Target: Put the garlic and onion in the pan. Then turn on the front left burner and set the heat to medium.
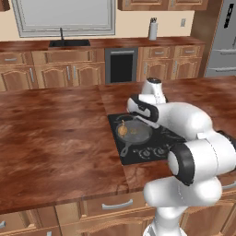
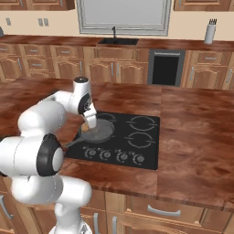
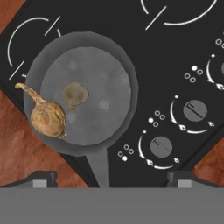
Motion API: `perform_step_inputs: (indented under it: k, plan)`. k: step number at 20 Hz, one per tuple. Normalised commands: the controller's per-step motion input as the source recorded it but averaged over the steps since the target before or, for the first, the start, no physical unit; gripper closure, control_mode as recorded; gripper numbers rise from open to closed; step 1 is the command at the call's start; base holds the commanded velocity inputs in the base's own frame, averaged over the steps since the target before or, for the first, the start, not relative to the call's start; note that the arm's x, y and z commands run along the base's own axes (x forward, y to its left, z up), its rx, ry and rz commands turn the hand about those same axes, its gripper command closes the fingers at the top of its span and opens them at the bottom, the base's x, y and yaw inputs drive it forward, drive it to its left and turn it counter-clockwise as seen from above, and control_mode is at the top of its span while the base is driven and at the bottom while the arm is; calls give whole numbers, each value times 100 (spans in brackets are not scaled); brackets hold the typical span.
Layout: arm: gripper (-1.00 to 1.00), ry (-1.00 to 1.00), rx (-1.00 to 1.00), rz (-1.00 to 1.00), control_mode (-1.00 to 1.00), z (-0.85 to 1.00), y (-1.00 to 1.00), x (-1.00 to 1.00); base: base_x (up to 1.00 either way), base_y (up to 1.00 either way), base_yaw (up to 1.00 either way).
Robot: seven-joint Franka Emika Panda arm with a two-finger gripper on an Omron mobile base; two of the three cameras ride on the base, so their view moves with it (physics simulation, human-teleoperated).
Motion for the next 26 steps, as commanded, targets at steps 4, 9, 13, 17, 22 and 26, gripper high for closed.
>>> perform_step_inputs:
  k: [4, 9, 13, 17, 22, 26]
  plan:
    - [-100, 0, 1, 0, -100, 0, -3, -61, 0, 0, 0]
    - [-100, 0, 1, 1, -100, 0, -9, -60, 0, 0, 0]
    - [-100, 0, 0, 2, -100, 0, -19, -50, 0, 0, 0]
    - [-100, 0, 0, 4, -100, 0, -19, -34, 0, 0, 0]
    - [-100, 2, 0, 6, -100, 0, -4, -6, 0, 0, 0]
    - [-100, 6, 0, 7, -100, -2, 0, 0, 0, 0, 0]
